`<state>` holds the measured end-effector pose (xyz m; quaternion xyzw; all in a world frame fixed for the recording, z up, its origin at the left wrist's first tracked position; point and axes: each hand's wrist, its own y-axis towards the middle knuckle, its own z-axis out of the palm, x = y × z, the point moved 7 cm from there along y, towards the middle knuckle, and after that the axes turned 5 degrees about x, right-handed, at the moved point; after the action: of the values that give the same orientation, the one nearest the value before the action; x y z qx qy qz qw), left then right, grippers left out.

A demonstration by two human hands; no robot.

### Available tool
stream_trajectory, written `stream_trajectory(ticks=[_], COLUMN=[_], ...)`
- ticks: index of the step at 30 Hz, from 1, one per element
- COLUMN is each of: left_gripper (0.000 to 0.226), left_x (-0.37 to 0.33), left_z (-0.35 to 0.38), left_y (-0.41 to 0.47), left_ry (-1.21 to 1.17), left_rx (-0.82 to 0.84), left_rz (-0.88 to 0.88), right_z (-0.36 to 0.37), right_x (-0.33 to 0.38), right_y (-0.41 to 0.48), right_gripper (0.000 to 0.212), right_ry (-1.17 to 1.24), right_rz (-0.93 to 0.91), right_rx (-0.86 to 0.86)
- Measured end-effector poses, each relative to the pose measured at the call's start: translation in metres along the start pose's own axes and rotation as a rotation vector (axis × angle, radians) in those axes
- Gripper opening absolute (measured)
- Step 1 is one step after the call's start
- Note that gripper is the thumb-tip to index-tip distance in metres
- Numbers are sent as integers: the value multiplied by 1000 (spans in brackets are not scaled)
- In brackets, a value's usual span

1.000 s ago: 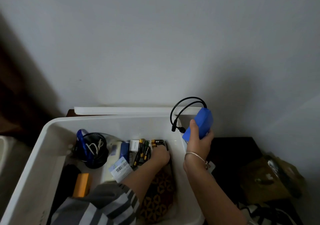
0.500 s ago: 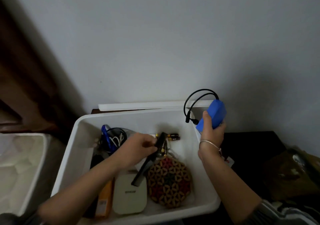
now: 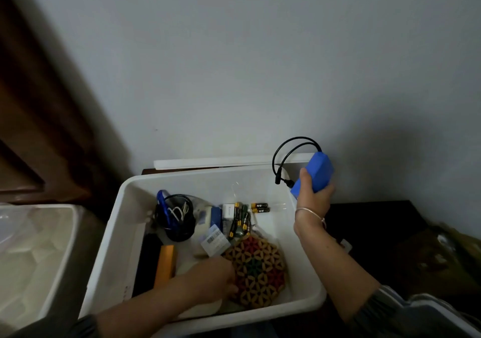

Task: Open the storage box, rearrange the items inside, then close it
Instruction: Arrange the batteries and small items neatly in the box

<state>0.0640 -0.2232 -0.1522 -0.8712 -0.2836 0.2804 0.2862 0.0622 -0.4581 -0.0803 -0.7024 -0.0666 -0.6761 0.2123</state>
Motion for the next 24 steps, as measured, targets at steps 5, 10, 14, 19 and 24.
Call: stream_trajectory(ticks=[5, 10, 14, 19, 24], left_gripper=[23, 61, 86, 93, 59], left_x=[-3, -12, -8, -11, -2], left_z=[-64, -80, -73, -74, -70], left_y=[39, 113, 149, 167, 172], left_ry=[62, 180, 314, 472, 412], left_rx=[-464, -430, -350, -335, -393], left_rz=[45, 71, 37, 48, 22], right_z=[-1, -1, 0, 1, 0], right_x=[0, -2, -4, -6, -10], right_y=[0, -1, 3, 7, 7], right_gripper=[64, 64, 65, 66, 64], right_ry=[-17, -41, -56, -41, -24], right_rz=[0, -18, -42, -58, -58], right_rx=[-4, 3, -4, 18, 21])
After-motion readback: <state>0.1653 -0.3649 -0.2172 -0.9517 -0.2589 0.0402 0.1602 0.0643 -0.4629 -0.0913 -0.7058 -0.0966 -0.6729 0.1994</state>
